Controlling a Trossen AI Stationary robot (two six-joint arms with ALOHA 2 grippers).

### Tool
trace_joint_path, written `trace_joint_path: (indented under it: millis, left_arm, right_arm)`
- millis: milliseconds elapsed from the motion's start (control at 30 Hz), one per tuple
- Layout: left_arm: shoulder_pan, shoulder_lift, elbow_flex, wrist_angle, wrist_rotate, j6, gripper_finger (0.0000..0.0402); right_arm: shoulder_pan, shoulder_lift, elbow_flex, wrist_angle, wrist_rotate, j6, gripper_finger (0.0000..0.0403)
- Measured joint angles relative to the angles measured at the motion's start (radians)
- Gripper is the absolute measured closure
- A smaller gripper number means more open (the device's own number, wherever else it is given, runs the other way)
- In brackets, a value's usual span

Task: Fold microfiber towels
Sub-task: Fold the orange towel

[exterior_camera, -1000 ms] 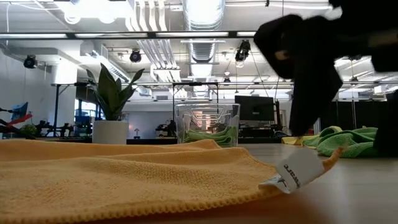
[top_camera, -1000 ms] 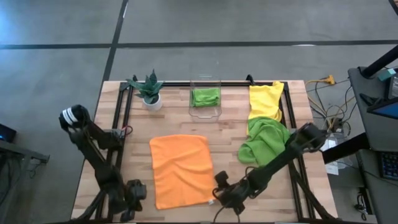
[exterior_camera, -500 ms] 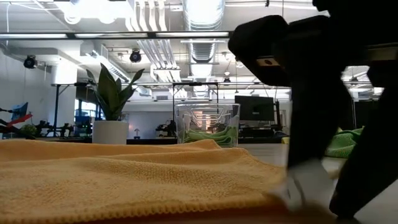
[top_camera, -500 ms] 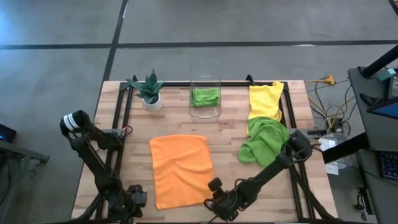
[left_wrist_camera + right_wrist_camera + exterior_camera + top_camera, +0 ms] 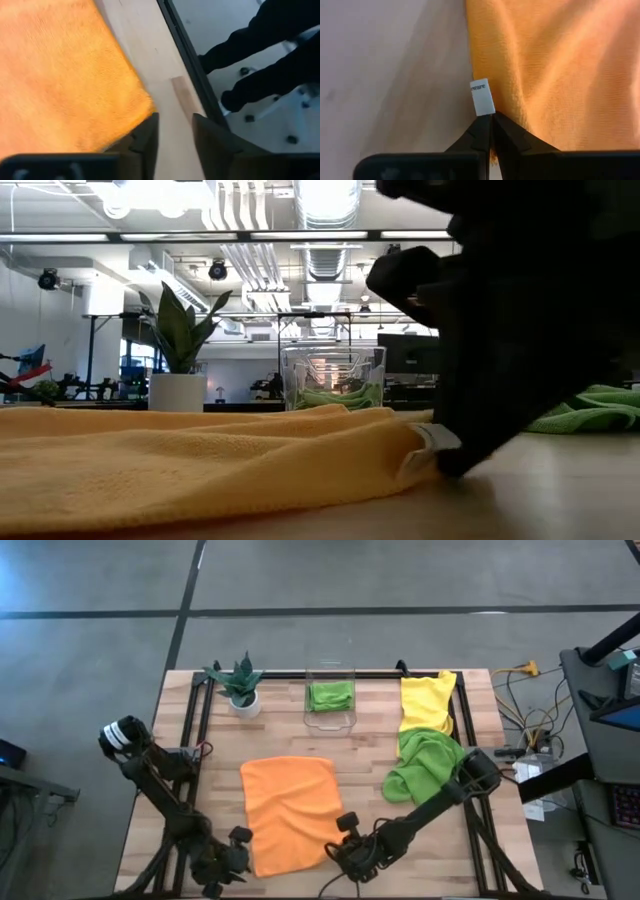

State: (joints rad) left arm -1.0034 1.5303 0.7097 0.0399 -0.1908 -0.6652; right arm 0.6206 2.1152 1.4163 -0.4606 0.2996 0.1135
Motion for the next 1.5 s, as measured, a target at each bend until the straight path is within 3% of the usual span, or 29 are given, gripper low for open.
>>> trace_joint_path:
  millis: [300, 633, 800, 900, 1000, 1067, 1267, 1500]
  left_arm:
    - [0.02, 0.026, 0.0, -0.002, -0.001, 0.148, 0.0171]
    - [0.026, 0.166, 0.045, 0.006, -0.058, 0.202, 0.0156]
    - [0.028, 0.208, 0.074, 0.005, -0.088, 0.209, 0.0198]
    - [0.029, 0.194, 0.082, -0.061, -0.101, 0.208, 0.0262]
    - [0.029, 0.177, 0.095, -0.146, -0.109, 0.201, 0.0352]
    - [0.032, 0.159, 0.102, -0.208, -0.107, 0.188, 0.0387]
    - [0.035, 0.063, 0.097, -0.313, -0.175, 0.172, 0.04]
    - [0.062, -0.007, 0.082, -0.32, -0.223, 0.174, 0.0401]
  right_arm:
    - [-0.051, -0.015, 0.066, -0.033, -0.019, 0.027, 0.039]
    - [-0.085, -0.018, 0.099, -0.033, -0.072, 0.026, 0.039]
    - [-0.085, -0.027, 0.099, -0.043, -0.075, 0.029, 0.039]
    - [-0.085, -0.035, 0.1, -0.061, -0.077, 0.034, 0.039]
    - [-0.085, -0.041, 0.1, -0.109, -0.095, 0.037, 0.039]
    - [-0.085, -0.048, 0.1, -0.143, -0.098, 0.037, 0.039]
    - [-0.085, -0.077, 0.095, -0.194, -0.097, 0.03, 0.0391]
    - [-0.085, -0.08, 0.078, -0.192, -0.11, 0.043, 0.039]
